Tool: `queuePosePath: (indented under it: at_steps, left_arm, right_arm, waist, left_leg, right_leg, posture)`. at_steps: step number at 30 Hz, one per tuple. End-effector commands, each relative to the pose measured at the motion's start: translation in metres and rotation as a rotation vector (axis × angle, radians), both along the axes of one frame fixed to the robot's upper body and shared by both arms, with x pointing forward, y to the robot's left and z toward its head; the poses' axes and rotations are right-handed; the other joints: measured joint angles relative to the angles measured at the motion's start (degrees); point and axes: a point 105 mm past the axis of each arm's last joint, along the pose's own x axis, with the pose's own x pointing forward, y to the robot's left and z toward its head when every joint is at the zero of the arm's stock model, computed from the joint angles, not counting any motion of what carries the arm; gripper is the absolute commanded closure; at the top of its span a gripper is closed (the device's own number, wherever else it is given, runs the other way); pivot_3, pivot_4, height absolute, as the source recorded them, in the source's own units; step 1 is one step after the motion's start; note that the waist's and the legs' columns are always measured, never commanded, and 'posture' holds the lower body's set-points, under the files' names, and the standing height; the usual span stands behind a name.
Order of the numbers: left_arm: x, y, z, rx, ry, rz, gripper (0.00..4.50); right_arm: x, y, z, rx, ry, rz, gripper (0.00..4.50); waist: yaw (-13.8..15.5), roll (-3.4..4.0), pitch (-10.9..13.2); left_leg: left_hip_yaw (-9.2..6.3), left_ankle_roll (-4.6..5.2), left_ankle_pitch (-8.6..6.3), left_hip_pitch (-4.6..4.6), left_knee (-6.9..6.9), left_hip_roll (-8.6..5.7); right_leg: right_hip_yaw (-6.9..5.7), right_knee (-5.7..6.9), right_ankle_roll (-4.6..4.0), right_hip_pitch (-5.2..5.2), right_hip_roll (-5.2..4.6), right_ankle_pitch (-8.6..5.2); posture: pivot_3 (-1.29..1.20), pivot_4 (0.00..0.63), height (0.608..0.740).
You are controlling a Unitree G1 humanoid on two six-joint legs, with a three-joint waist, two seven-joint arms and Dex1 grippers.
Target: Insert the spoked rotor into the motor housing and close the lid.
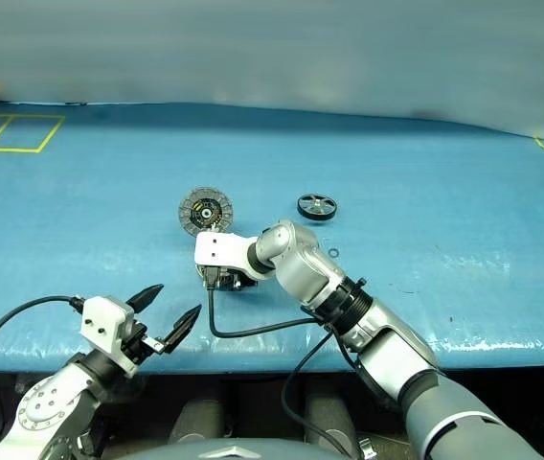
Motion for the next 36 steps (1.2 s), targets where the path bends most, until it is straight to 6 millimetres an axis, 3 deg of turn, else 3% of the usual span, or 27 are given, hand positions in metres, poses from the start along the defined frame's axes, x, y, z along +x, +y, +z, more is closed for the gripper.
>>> queuePosePath:
  at_steps: [1,14,19,27,36]
  left_arm:
    - [0.000,-0.001,0.012,-0.001,-0.057,-0.009,0.00]
    - [0.001,-0.004,0.010,-0.008,-0.051,-0.014,0.00]
    - [-0.001,-0.004,0.010,-0.011,-0.048,-0.019,0.00]
    - [-0.001,-0.005,0.010,-0.012,-0.047,-0.020,0.00]
    - [0.000,-0.007,0.008,-0.017,-0.041,-0.025,0.00]
  right_arm:
    - [-0.005,-0.013,-0.018,-0.034,0.077,-0.101,2.60]
    - [0.024,-0.037,-0.023,-0.084,-0.012,-0.297,2.60]
    - [0.018,-0.036,-0.022,-0.069,0.037,-0.281,2.60]
    - [0.012,-0.037,-0.020,-0.059,0.060,-0.287,0.03]
    - [0.007,-0.033,0.029,0.117,0.075,-0.324,0.03]
  waist:
    - [0.09,0.00,-0.04]
    - [0.27,0.18,-0.31]
    - [0.36,0.18,-0.40]
    - [0.36,0.18,-0.40]
    - [0.22,0.22,-0.34]
  left_leg:
    - [0.00,0.00,0.00,0.02,0.01,0.00]
    - [-0.02,0.00,0.02,0.16,0.17,-0.03]
    - [-0.02,0.01,0.02,0.14,0.19,-0.09]
    - [-0.03,0.03,0.00,0.01,0.08,-0.09]
    - [-0.02,0.03,0.00,-0.17,0.10,-0.10]
  right_leg:
    - [0.00,0.00,0.01,0.02,0.00,0.00]
    - [-0.01,-0.02,0.04,-0.02,-0.06,-0.01]
    - [-0.01,-0.03,0.05,0.00,-0.12,-0.01]
    - [0.00,-0.10,0.04,0.01,-0.11,-0.01]
    - [-0.01,-0.10,0.05,-0.06,-0.13,-0.01]
  posture:
    - [0.00,0.150,0.740]
    - [0.00,0.150,0.740]
    - [0.00,0.150,0.740]
    - [0.00,0.150,0.740]
    - [0.00,0.150,0.740]
